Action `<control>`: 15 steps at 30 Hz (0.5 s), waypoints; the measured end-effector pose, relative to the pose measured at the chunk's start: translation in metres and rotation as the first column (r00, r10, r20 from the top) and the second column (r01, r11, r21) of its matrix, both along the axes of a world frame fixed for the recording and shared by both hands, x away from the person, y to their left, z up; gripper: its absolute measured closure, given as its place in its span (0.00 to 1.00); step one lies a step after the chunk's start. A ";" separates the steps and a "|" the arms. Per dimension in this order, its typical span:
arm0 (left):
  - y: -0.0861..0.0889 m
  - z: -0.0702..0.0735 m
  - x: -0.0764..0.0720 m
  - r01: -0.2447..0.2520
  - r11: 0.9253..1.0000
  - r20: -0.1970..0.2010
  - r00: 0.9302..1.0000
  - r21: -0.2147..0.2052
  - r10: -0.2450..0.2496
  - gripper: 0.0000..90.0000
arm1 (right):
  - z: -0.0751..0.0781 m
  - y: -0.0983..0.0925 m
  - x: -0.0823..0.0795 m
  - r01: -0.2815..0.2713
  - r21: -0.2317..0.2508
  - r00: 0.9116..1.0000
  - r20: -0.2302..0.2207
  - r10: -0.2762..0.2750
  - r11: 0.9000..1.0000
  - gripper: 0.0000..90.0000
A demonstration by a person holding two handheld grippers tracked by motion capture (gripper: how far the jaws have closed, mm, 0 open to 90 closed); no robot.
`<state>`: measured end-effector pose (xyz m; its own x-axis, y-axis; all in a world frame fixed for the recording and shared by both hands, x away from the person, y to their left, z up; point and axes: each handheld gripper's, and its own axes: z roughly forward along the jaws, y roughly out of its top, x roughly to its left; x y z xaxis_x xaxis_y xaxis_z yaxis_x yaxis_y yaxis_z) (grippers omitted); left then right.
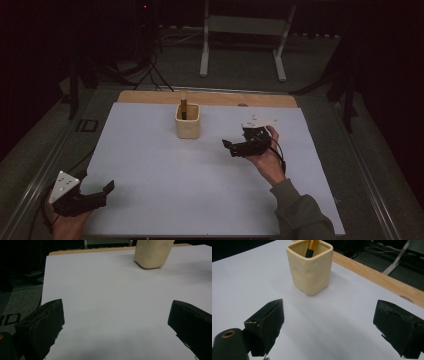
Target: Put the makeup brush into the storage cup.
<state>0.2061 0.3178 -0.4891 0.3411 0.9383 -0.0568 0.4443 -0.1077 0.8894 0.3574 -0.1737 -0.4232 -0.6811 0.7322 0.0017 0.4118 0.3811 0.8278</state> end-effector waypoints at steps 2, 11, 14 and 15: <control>0.000 0.000 0.000 0.000 1.000 -0.002 1.000 0.001 0.000 0.02 | -0.004 -0.009 -0.006 0.008 0.000 1.000 -0.004 -0.008 1.000 0.11; -0.001 0.000 0.001 0.002 1.000 -0.003 1.000 0.001 -0.002 0.02 | -0.014 -0.039 -0.029 0.043 0.039 0.999 -0.002 -0.043 0.998 0.11; -0.001 0.000 0.000 0.002 1.000 -0.003 1.000 0.001 -0.002 0.02 | -0.017 -0.048 -0.037 0.051 0.055 0.999 0.004 -0.051 0.997 0.11; -0.001 0.000 0.000 0.001 1.000 -0.002 1.000 0.002 -0.001 0.02 | -0.019 -0.051 -0.040 0.053 0.066 0.999 0.002 -0.053 0.996 0.11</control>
